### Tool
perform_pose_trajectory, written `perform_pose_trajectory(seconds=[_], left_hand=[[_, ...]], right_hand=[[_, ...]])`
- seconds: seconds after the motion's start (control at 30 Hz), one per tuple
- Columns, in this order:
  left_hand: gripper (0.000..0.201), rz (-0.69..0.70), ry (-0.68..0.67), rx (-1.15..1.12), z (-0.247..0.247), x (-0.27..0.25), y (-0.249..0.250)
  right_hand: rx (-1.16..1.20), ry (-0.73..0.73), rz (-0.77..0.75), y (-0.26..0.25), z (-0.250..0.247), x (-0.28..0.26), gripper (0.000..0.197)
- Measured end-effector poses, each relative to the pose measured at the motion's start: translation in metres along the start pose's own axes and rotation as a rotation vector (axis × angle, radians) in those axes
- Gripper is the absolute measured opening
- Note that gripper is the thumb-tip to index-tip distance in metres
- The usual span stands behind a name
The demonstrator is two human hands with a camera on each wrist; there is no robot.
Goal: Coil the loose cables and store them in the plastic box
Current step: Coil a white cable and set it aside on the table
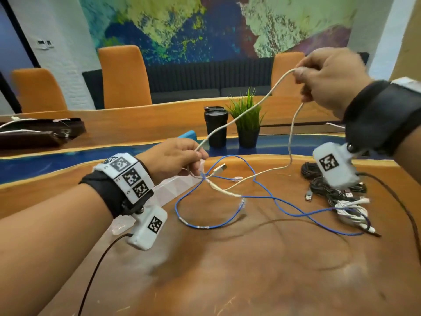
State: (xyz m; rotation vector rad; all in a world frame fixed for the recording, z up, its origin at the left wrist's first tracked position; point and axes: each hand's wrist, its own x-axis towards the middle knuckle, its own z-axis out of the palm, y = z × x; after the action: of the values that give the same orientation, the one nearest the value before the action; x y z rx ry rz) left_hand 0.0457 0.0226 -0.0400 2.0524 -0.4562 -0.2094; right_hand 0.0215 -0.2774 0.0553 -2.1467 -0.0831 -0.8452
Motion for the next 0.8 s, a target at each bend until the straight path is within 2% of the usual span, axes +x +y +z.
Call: perform_pose_trajectory(seconds=[0.13,0.23,0.33,0.43,0.67,0.73,0.8], left_hand=[[0.02,0.073,0.116,-0.174,-0.026,-0.003,0.006],[0.021,0.105,0.149,-0.271,-0.035,-0.001,0.013],[0.021,0.12,0.202,-0.15,-0.036,0.003,0.02],[0.022,0.155,0.284,0.137,-0.031,0.01,0.021],[0.021,0.139,0.419,-0.139,-0.03,0.024,0.039],[0.021,0.14,0.441,-0.189,-0.031,0.026,0.047],[0.019,0.142,0.446,-0.152,-0.028,0.028,0.054]], right_hand=[[0.112,0.076,0.108,-0.01,-0.021,0.028,0.013],[0.3,0.107,0.151,-0.019,-0.031,0.044,0.017],[0.367,0.041,0.196,-0.019,-0.036,0.05,0.018],[0.17,-0.173,0.25,-0.008,-0.036,0.044,0.009],[-0.467,-0.425,0.201,0.019,-0.01,0.017,0.009],[-0.674,-0.328,0.128,0.018,-0.002,0.009,0.026],[-0.667,-0.185,-0.059,-0.001,0.009,-0.01,0.028]])
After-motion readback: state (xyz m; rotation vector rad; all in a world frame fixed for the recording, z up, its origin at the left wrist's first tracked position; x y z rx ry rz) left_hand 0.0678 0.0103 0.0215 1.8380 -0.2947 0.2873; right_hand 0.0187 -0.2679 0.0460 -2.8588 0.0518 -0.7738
